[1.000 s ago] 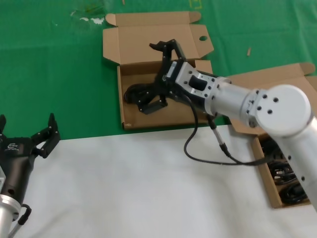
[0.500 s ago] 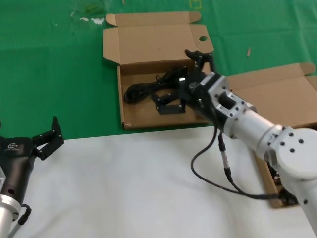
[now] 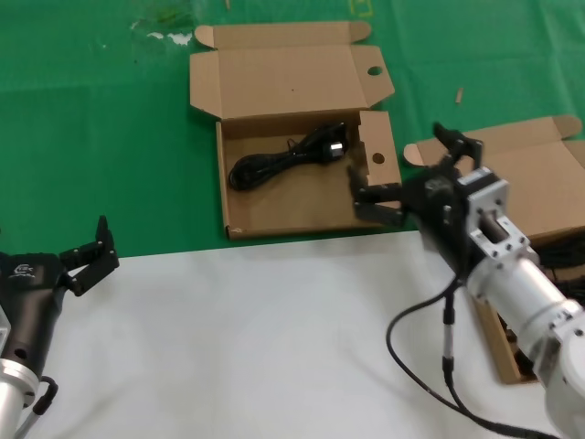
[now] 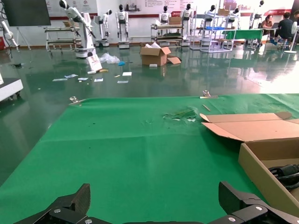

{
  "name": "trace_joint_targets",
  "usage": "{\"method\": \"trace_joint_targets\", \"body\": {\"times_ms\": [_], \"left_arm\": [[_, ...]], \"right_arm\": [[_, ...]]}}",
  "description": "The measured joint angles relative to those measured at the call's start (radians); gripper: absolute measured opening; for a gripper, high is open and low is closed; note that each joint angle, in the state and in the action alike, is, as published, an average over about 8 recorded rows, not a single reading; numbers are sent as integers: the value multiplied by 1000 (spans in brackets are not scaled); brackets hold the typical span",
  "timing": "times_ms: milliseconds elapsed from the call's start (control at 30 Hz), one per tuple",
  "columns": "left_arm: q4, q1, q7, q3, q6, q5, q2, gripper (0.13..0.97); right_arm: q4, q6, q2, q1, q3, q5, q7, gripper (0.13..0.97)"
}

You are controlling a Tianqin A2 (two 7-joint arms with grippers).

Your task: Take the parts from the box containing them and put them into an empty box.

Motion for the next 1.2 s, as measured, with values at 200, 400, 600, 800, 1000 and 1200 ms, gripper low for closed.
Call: {"method": "trace_joint_targets", "body": {"times_ms": [200, 400, 600, 800, 1000, 1200], "left_arm": [[0, 0, 0, 0, 0, 0, 0, 966], [0, 0, 0, 0, 0, 0, 0, 966], [0, 0, 0, 0, 0, 0, 0, 966], [0, 0, 0, 0, 0, 0, 0, 966], [0, 0, 0, 0, 0, 0, 0, 966], [0, 0, 0, 0, 0, 0, 0, 966]], "right_arm": [[58, 80, 5, -99, 52, 60, 2, 966], [110, 153, 10, -188, 99, 115, 3, 966], [127, 177, 12, -217, 115, 133, 3, 966], [128, 178, 12, -218, 115, 134, 4, 966], [128, 178, 12, -218, 115, 134, 4, 966], [128, 178, 12, -218, 115, 134, 4, 966]]}}
